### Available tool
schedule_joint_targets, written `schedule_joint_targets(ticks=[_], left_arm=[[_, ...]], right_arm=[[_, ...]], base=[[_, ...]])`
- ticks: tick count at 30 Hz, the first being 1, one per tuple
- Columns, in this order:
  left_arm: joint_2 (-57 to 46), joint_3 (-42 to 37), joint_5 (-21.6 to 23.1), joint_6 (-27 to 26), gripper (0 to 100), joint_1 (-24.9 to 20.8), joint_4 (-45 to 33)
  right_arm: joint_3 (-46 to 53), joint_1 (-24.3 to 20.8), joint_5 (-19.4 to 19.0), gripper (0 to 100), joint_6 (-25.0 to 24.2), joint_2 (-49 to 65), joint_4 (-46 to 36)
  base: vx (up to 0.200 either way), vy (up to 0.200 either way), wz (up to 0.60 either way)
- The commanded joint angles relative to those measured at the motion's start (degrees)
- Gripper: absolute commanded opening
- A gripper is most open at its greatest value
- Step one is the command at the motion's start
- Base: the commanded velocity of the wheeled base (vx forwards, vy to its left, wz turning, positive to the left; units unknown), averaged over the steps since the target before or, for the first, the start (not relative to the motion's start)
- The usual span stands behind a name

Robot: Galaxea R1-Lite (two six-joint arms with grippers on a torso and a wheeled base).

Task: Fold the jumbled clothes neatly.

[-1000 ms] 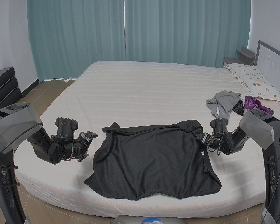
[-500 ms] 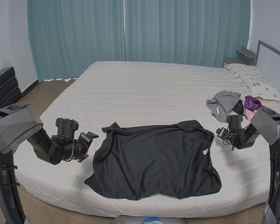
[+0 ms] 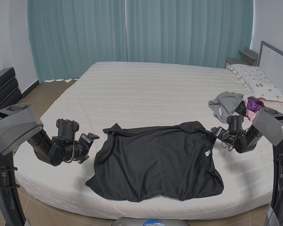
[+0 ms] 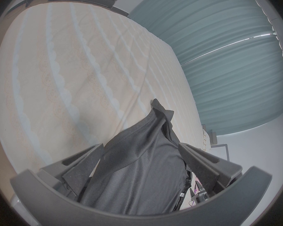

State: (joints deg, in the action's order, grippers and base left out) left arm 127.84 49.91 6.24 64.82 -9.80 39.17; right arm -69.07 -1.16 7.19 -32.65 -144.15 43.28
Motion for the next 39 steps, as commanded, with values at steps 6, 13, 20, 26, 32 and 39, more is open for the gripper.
schedule_joint_targets(ticks=[6, 13, 20, 26, 32, 39], left_arm=[[-0.6, -1.0, -0.4, 0.0, 100, -0.7, 0.0], [-2.5, -3.5, -0.4, 0.2, 100, -0.6, 0.1], [-2.9, -4.6, -0.6, -0.1, 100, -0.7, 0.0], [-2.2, -6.2, -1.1, -1.6, 100, -1.0, -0.5], [-0.6, -7.6, -5.1, -8.0, 100, -3.3, -0.3], [0.6, -7.5, -7.2, -8.0, 100, -5.0, 0.0]], right_arm=[[4.4, -3.3, -0.9, 100, -0.4, 3.8, 1.2], [5.8, -7.2, -0.5, 100, -0.3, 9.2, -0.2], [16.8, -7.9, -3.0, 100, -3.8, 17.9, -1.9], [23.1, -8.9, -4.9, 100, -9.7, 19.6, -1.6], [24.3, -9.0, -6.8, 100, -15.1, 17.2, 0.3], [26.4, -7.7, -7.5, 100, -15.9, 16.9, 4.6]], base=[[0.0, 0.0, 0.0], [-0.114, 0.0, 0.0], [-0.2, 0.143, 0.0], [-0.033, 0.033, 0.0], [0.0, 0.0, 0.0], [0.0, 0.0, 0.0]])
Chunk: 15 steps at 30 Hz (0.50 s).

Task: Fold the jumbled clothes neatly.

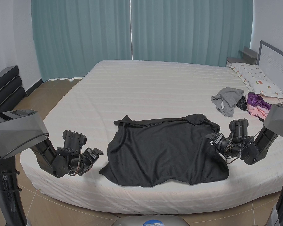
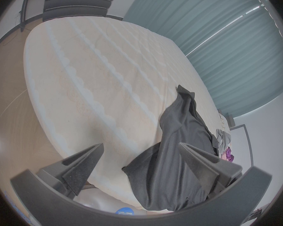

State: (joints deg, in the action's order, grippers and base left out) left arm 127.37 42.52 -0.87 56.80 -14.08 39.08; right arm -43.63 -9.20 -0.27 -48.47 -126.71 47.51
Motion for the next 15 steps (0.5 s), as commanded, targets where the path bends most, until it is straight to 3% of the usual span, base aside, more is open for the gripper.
schedule_joint_targets(ticks=[1, 12, 15], left_arm=[[0.7, -0.2, 0.5, 0.3, 100, -0.7, -0.1], [-0.7, -0.3, 1.0, 2.1, 100, -2.4, -0.1], [-1.3, -0.3, 1.0, 3.0, 100, -3.0, -0.1]], right_arm=[[1.5, 0.4, -0.2, 100, -0.1, -0.5, 0.7], [2.8, 0.5, -0.2, 100, -0.1, -0.5, 2.9], [3.1, 0.5, -0.2, 100, -0.1, -0.5, 3.1]], base=[[0.0, 0.0, 0.0], [0.0, 0.0, 0.0], [0.0, -0.2, 0.0]])
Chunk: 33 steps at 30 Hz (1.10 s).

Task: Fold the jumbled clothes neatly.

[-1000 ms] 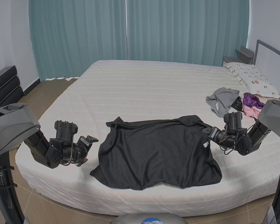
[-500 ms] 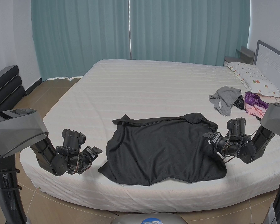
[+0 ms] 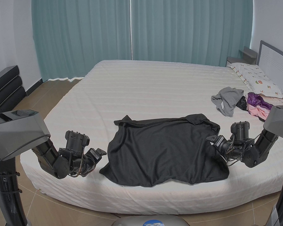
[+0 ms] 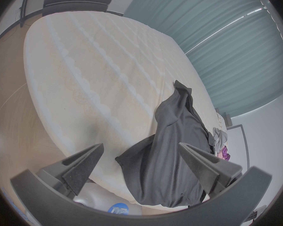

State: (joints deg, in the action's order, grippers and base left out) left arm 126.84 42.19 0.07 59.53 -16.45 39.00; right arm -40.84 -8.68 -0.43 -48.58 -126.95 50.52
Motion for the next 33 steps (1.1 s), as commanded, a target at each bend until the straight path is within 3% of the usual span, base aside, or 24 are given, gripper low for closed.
schedule_joint_targets(ticks=[1, 15, 24, 33], left_arm=[[-1.2, -0.1, 0.0, 0.5, 100, -1.0, -0.1], [-1.5, -0.9, -0.1, 0.5, 100, -2.3, -0.2], [-1.9, -1.4, -0.2, 0.4, 100, -2.1, 0.0], [-1.9, -2.9, -1.7, -0.3, 100, -2.1, -0.8]], right_arm=[[0.5, 0.0, 0.1, 100, 0.0, -0.2, 0.3], [0.8, 0.0, 0.1, 100, 0.1, -0.2, 0.3], [1.6, -0.5, 0.2, 100, 0.5, -0.4, 0.3], [2.1, -1.3, 0.2, 100, 0.6, -0.6, 0.2]], base=[[0.0, -0.2, 0.0], [0.0, -0.2, 0.0], [0.0, 0.0, 0.0], [-0.2, 0.0, 0.0]])
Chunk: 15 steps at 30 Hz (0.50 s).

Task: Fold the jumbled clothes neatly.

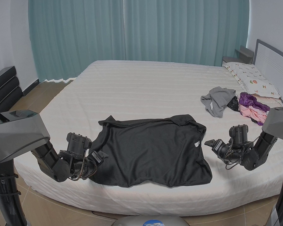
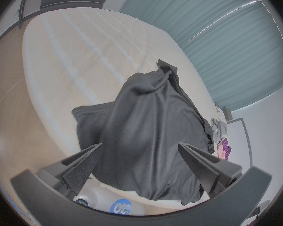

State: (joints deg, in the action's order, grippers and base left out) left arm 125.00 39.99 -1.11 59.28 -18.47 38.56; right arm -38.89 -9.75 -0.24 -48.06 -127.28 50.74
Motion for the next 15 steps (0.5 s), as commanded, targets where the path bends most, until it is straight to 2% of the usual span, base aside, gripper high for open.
schedule_joint_targets(ticks=[1, 6, 13, 15], left_arm=[[0.0, -0.8, -1.2, -0.1, 100, 0.0, -0.7], [0.1, -0.2, -3.1, -0.2, 100, 0.7, -3.8], [3.1, 2.5, -3.4, -1.6, 100, 5.1, -3.7], [5.0, 3.3, -4.9, -3.2, 100, 6.2, -3.8]], right_arm=[[0.1, -0.2, 0.0, 100, 0.1, -0.3, 0.0], [0.1, -0.2, 0.0, 100, 0.1, -0.5, 0.0], [0.3, -0.3, 0.0, 100, 0.1, -0.9, 0.0], [0.2, -0.3, 0.0, 100, 0.1, -1.0, 0.0]], base=[[0.0, 0.0, 0.0], [0.0, 0.0, 0.0], [0.0, 0.0, 0.0], [0.0, 0.0, 0.0]])
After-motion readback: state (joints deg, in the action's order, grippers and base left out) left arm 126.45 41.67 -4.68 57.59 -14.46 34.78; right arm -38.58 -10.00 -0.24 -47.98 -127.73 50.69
